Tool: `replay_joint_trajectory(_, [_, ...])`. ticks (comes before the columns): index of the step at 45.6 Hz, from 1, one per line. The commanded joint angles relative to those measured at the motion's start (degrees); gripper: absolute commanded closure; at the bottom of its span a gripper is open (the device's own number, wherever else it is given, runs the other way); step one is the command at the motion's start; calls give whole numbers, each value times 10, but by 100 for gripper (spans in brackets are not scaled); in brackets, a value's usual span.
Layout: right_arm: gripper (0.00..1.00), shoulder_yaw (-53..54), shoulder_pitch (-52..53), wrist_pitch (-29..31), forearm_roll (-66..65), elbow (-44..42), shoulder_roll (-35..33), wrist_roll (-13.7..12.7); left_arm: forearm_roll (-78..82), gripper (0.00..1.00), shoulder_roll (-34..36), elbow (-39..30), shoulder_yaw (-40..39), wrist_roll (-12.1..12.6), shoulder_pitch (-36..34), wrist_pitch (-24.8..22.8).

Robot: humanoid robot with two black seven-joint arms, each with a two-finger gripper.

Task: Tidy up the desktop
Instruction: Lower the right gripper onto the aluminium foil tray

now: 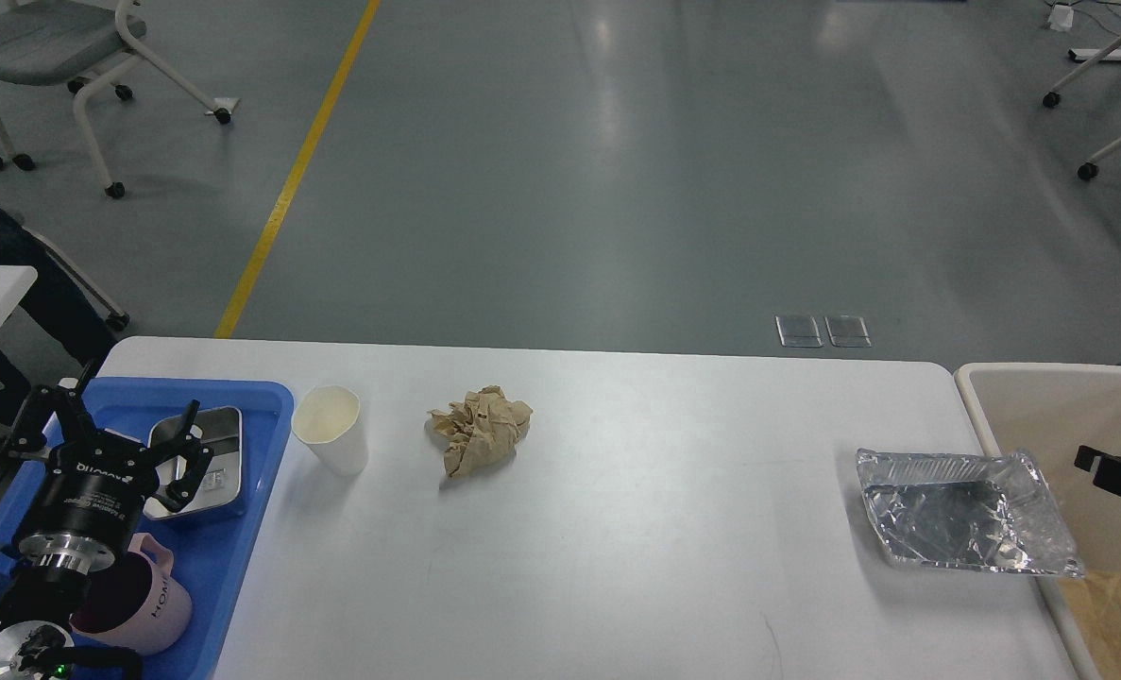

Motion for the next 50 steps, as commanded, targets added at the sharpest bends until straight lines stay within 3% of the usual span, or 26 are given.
replay_joint_trajectory(1, [0,-117,102,-3,-6,-52,17,1,0,4,2,0,0,-1,-1,-1])
replay_joint_trajectory(11, [0,-274,203,-44,-8,-114,26,1,1,4,2,0,0,-2,1,0])
replay_joint_trajectory(23, [0,-382,251,-82,-25,-201,71,1,1,4,3,0,0,-2,-1,1])
replay_joint_trajectory(34, [0,-434,285,-127,-25,-275,119,1,1,4,1,0,1,-2,-5,8])
replay_joint_trajectory(44, [0,-459,290,-131,-25,-296,152,3,0,4,4,0,1,0,-5,8])
replay_joint_trajectory(50, [0,-463,305,-131,-25,-354,183,3,0,4,5,0,1,-1,-3,9])
